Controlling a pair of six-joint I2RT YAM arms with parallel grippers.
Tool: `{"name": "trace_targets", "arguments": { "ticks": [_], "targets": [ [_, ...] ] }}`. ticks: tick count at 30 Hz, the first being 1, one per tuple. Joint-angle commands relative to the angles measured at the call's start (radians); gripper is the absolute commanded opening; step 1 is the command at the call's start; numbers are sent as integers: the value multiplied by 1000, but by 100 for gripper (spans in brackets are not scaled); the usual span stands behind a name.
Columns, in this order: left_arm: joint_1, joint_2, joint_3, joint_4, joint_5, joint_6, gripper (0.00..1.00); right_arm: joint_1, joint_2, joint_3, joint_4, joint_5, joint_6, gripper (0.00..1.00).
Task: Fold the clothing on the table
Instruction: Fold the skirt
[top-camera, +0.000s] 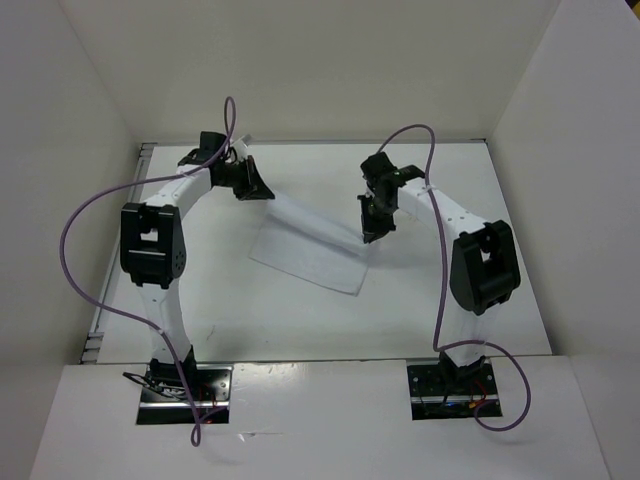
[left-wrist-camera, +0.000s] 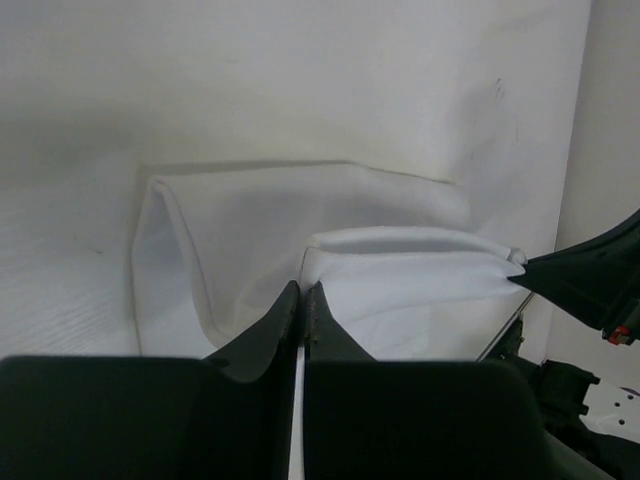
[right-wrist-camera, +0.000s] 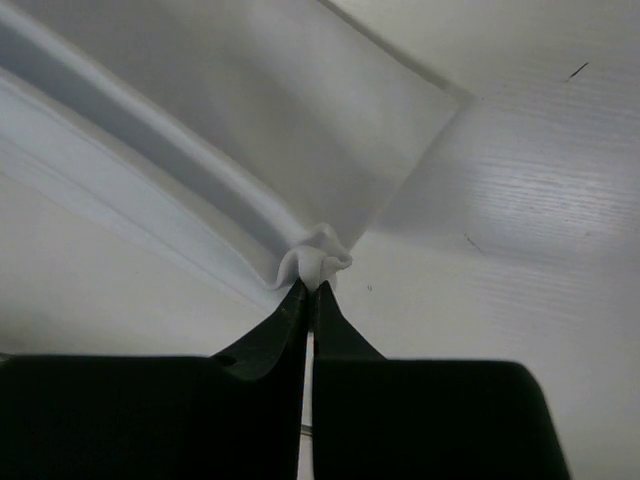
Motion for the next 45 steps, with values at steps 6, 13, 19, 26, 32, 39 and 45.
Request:
{"name": "trace_targets", "arguments": {
  "ticks": [6, 13, 19, 26, 32, 39, 45],
  "targets": [
    [22, -98, -136, -39, -71, 64, 0, 55, -51, -54, -63, -15, -17, 1],
    [22, -166, -218, -82, -111, 83, 0, 64, -51, -72, -95, -15, -8, 1],
    [13, -233, -259, -113, -111, 101, 0, 93, -51, -103, -104, -15, 2, 1],
    [13, -370, -397, -235, -143, 144, 25, 112, -117, -146, -167, -47, 25, 27],
    [13, -514, -512, -300, -227, 163, 33, 112, -215, -155, -230, -56, 75, 32],
    [13, -360, -321, -222, -194, 152, 31, 84, -90, -36, -109, 42, 106, 15],
    [13, -234, -101, -197, -194, 115, 0, 40, 108, 121, 3, 74, 106, 0]
  ]
}}
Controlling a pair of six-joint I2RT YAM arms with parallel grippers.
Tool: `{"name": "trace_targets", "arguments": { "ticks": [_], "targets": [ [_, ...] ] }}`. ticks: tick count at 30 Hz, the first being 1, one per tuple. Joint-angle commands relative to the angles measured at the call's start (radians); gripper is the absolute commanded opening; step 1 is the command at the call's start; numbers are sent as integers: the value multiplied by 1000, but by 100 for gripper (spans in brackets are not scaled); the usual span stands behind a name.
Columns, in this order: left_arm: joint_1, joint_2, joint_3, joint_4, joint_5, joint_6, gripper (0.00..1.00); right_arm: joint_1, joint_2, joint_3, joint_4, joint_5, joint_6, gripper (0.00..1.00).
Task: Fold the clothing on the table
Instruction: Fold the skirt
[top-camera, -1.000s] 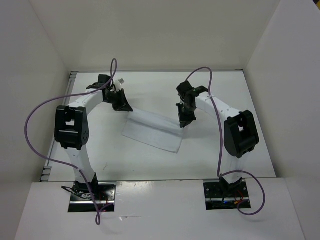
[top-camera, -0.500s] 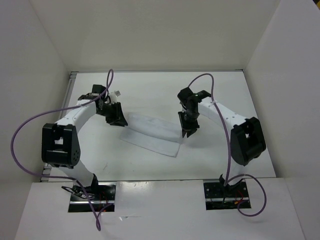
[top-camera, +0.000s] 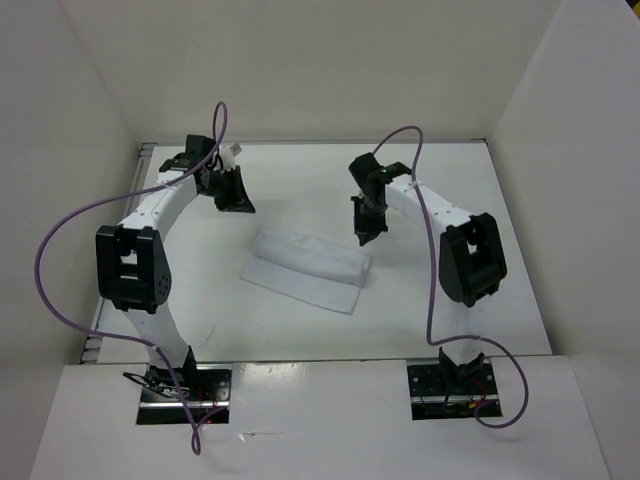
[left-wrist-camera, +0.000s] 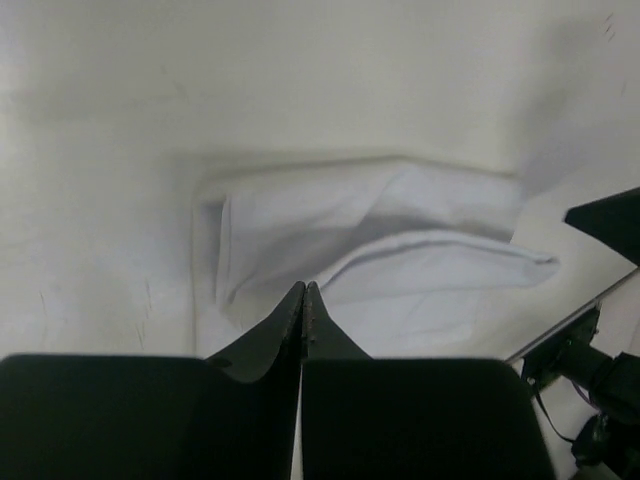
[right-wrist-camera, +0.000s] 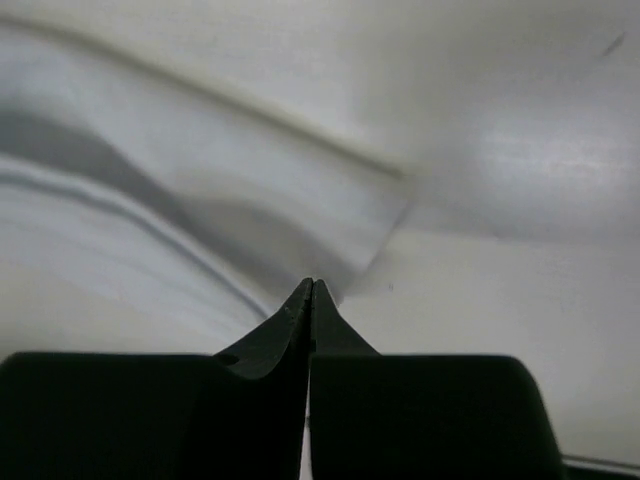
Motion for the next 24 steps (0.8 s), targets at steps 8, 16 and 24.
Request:
{"name": "trace_targets", "arguments": {
  "ticks": [8, 16, 24],
  "targets": [
    [5, 71, 103, 70, 72, 2, 0, -1, 173, 120, 138, -53, 11, 0],
    [5, 94, 72, 99, 93, 2, 0, 137, 89, 2, 120, -173, 11, 0],
    [5, 60, 43, 99, 102, 2, 0, 313, -104, -73, -10, -273, 2, 0]
  ]
}}
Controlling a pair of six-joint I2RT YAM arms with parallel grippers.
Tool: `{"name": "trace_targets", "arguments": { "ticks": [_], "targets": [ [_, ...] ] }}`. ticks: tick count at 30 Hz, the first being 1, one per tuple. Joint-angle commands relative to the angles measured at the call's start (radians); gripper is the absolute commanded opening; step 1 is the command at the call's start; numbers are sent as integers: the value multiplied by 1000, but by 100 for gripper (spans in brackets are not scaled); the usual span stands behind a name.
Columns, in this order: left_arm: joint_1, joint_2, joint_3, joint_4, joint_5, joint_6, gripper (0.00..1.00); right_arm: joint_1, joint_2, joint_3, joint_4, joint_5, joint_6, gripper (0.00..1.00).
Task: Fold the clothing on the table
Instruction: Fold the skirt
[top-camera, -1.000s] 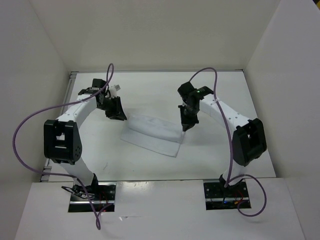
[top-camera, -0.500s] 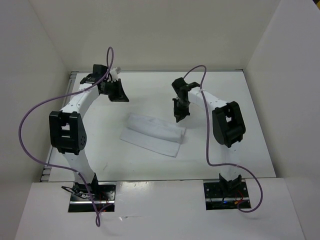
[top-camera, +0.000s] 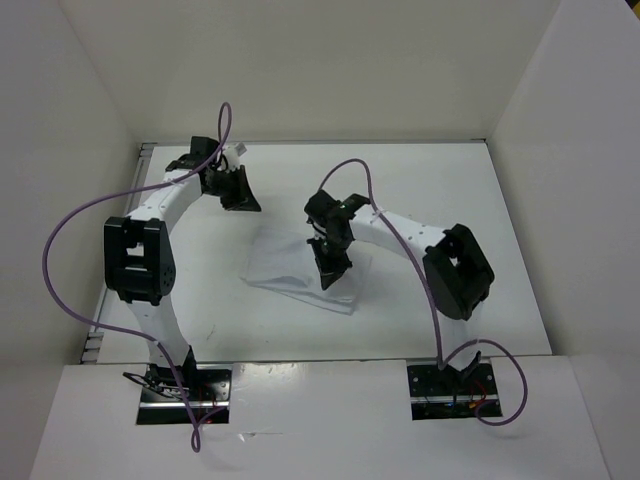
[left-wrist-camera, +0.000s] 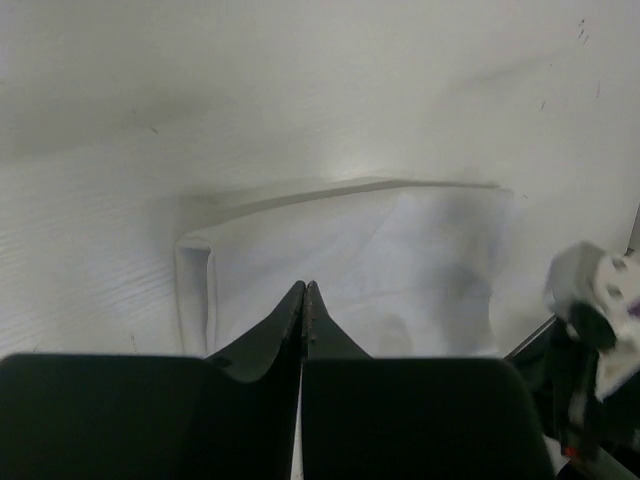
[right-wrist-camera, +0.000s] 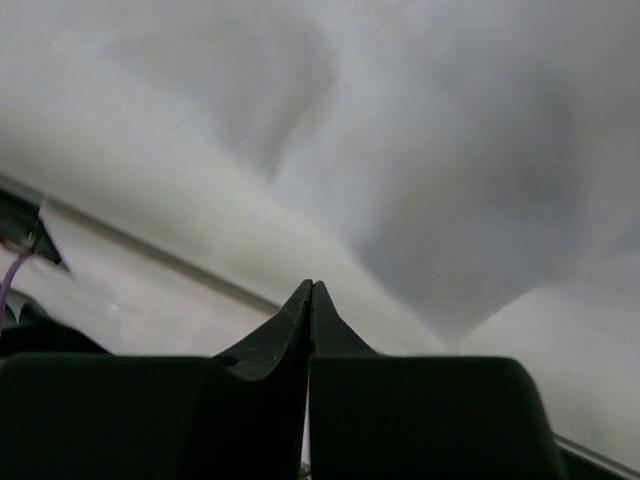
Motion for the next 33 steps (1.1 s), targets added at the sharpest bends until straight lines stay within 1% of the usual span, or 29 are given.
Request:
{"name": "trace_targets", "arguments": {
  "ticks": [1, 3, 5, 8, 9, 11, 13, 16, 18, 22, 28, 30, 33],
  "targets": [
    [5, -37, -21, 19, 40, 2, 0, 48, -169, 4, -85, -51, -1, 0],
    [5, -46, -21, 19, 49, 2, 0, 48, -198, 4, -85, -23, 12, 0],
    [5, -33, -12, 19, 69, 2, 0, 48, -198, 31, -76, 69, 35, 0],
    [-6, 6, -1, 19, 129, 2, 0, 48, -106, 105, -57, 194, 69, 1],
    [-34, 31, 26, 10, 160, 19, 0, 48, -56, 125, -57, 222, 80, 3],
    [-58, 59, 49, -13, 169, 51, 0, 39, -9, 181, -47, 270, 98, 6],
    [-81, 81, 49, -22, 169, 62, 0, 39, 46, 205, -30, 313, 117, 6],
    [-91, 102, -6, -22, 155, 71, 0, 2, 90, 194, -10, 302, 137, 6],
    [-91, 102, -44, -13, 116, 71, 0, 2, 103, 168, 15, 293, 147, 6],
    [-91, 102, -121, -2, 39, 81, 0, -21, 103, 73, 48, 293, 147, 6],
    [-91, 131, -155, -2, -70, 71, 0, -95, 112, -68, 105, 255, 137, 6],
    [-91, 131, -155, -2, -70, 71, 0, -116, 124, -88, 117, 255, 128, 6],
    [-91, 141, -164, 7, -67, 61, 0, -190, 173, -88, 128, 255, 98, 6]
  ]
}}
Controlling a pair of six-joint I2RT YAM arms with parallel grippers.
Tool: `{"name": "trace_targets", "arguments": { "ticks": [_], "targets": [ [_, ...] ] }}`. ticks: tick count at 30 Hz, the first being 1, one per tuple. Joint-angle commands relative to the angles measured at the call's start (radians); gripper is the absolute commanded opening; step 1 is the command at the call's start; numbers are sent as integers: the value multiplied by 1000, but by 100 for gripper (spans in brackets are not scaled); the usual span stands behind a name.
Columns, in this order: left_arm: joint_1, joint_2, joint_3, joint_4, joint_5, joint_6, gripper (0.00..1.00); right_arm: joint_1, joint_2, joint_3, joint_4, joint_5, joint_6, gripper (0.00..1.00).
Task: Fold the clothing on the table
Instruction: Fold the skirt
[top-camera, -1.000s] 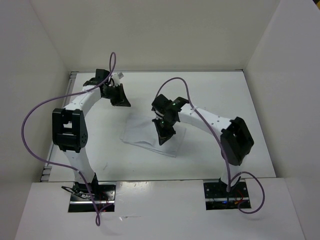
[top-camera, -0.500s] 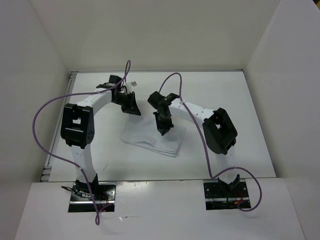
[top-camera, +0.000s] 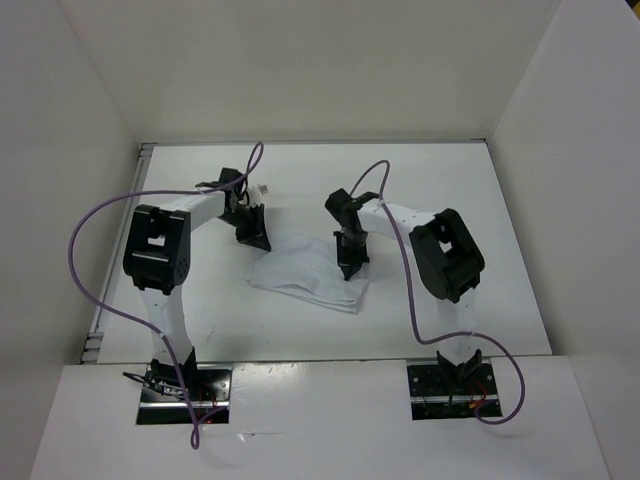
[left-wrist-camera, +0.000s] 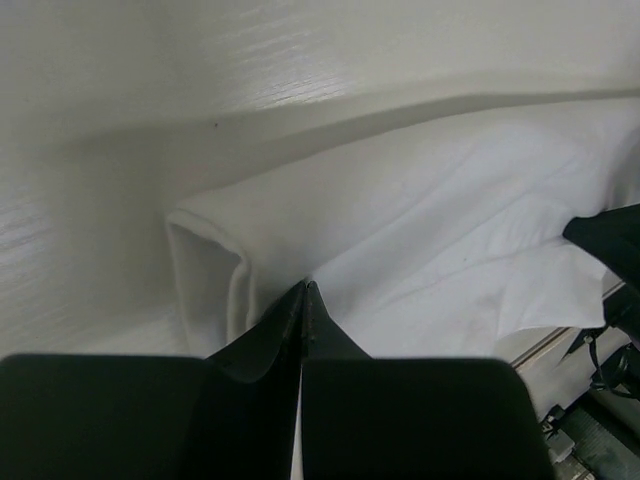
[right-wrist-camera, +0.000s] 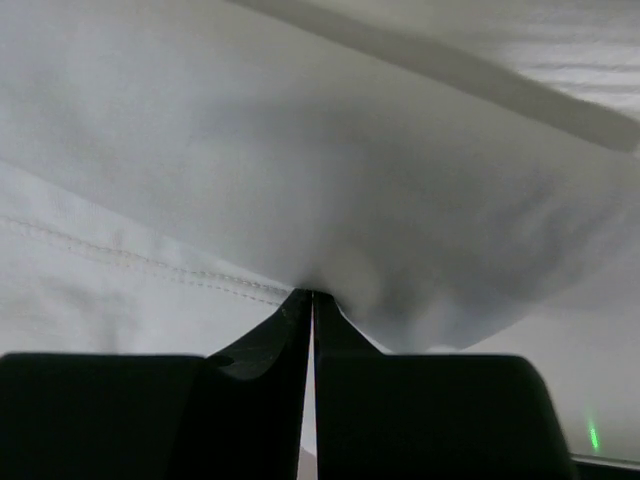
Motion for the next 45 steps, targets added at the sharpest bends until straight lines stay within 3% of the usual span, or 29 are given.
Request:
{"name": "trace_targets", "arguments": {
  "ticks": [1, 7, 13, 19, 21, 26, 30, 35, 45],
  "targets": [
    [5, 17, -12, 20, -16, -4, 0, -79, 67, -19, 70, 57, -43, 6],
    [-4, 46, -11, 51, 40, -33, 0, -200, 181, 184, 38, 57, -147, 6],
    [-23, 81, 23, 62, 59, -55, 0, -213, 210, 397, -28, 80, -296, 9],
    [-23, 92, 187, 8, 48, -55, 0, -222, 37, 293, -5, 18, -308, 19],
    [-23, 69, 259, -21, 88, -55, 0, -231, -56, 261, -5, -5, -308, 32],
    [-35, -33, 331, -44, 143, -64, 3, -372, -195, 146, 55, -119, -308, 50],
    [-87, -55, 322, -44, 238, -64, 4, -487, -206, 81, 130, -220, -299, 51],
    [-199, -23, 282, -12, 315, -7, 5, -536, -129, 71, 175, -315, -308, 51],
    [-288, 147, 244, 73, 238, -33, 5, -548, -106, 80, 175, -363, -308, 51]
  ]
}}
